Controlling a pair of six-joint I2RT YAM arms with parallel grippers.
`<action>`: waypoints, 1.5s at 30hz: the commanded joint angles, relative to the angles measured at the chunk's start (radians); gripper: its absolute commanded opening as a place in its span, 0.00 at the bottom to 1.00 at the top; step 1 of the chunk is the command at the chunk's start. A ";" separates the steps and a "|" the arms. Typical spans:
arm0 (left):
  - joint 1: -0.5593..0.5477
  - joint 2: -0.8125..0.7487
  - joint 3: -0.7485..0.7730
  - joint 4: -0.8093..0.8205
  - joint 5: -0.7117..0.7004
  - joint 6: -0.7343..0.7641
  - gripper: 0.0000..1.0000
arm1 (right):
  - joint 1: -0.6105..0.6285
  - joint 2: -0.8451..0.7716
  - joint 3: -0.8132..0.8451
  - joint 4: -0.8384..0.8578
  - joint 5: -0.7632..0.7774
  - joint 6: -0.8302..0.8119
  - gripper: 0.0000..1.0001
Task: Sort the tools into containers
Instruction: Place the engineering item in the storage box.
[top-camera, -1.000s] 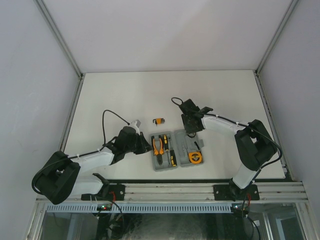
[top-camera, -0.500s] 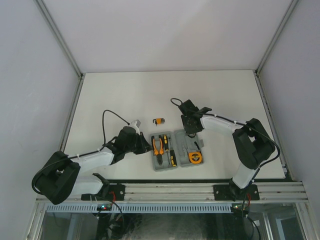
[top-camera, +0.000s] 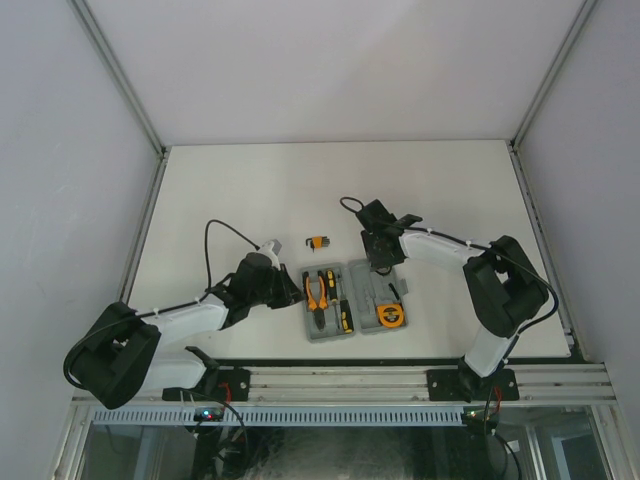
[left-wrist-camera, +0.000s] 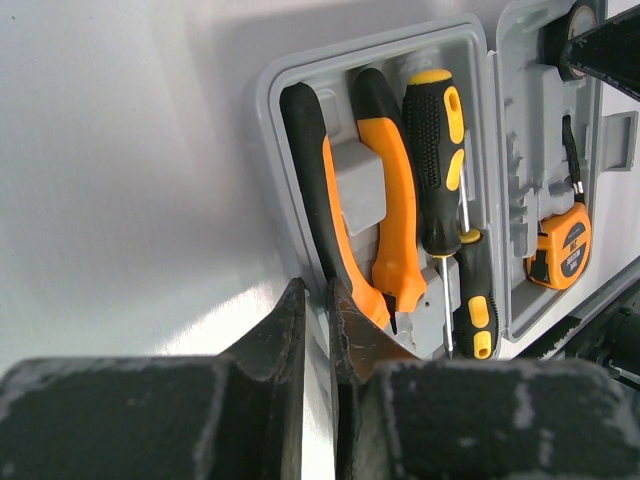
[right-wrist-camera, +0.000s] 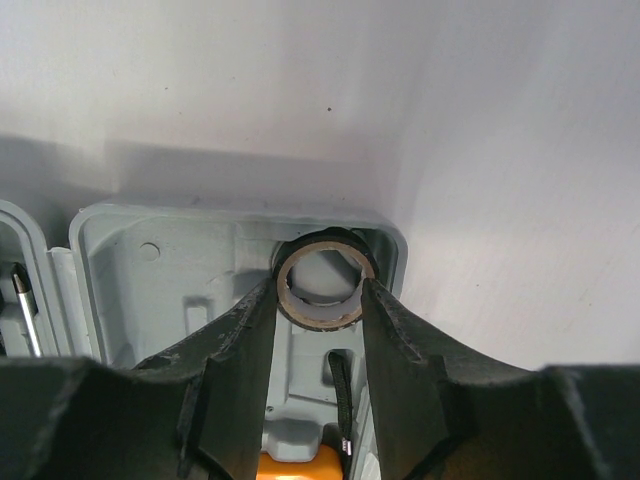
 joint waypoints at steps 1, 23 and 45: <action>-0.003 0.006 -0.004 -0.009 -0.004 0.013 0.13 | 0.004 0.020 0.022 -0.016 0.021 -0.009 0.39; -0.004 -0.001 0.003 -0.026 -0.009 0.016 0.13 | -0.011 -0.011 -0.123 0.041 -0.041 0.039 0.38; -0.003 -0.065 0.067 -0.142 -0.062 0.053 0.25 | -0.011 -0.199 -0.071 0.075 -0.107 -0.008 0.51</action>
